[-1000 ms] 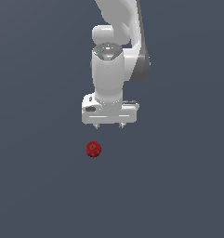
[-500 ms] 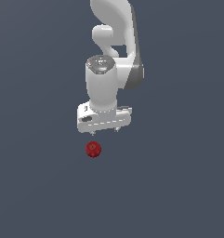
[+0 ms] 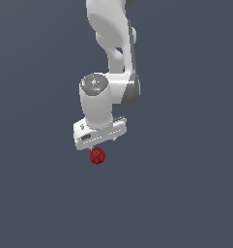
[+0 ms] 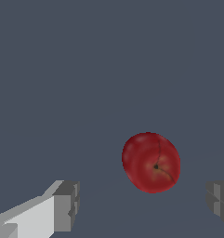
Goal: Pick up the object and move it to a goal position.
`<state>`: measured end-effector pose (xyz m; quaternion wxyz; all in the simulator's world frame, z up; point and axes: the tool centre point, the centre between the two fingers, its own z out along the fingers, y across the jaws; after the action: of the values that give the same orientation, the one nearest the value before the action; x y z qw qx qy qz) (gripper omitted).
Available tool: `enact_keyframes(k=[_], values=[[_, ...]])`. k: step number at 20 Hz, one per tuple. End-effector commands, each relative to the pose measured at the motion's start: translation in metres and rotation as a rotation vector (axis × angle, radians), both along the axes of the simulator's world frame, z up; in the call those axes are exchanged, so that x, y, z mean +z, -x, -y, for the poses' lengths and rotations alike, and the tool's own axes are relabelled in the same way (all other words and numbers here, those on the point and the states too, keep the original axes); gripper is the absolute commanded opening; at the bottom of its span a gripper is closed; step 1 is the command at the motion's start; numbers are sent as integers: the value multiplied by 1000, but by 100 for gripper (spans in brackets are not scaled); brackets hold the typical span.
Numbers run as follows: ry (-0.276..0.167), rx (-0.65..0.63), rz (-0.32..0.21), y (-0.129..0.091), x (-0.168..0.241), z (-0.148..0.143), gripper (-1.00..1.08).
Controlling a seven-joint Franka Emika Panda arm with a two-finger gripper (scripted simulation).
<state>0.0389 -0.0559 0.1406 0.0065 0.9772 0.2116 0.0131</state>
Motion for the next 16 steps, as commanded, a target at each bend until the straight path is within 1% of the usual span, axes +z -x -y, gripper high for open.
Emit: enact_keyframes(k=[1, 8, 16], values=[[1, 59, -7, -2, -9, 7, 100], [0, 185, -21, -5, -30, 24, 100], [-3, 258, -28, -7, -43, 33, 100]])
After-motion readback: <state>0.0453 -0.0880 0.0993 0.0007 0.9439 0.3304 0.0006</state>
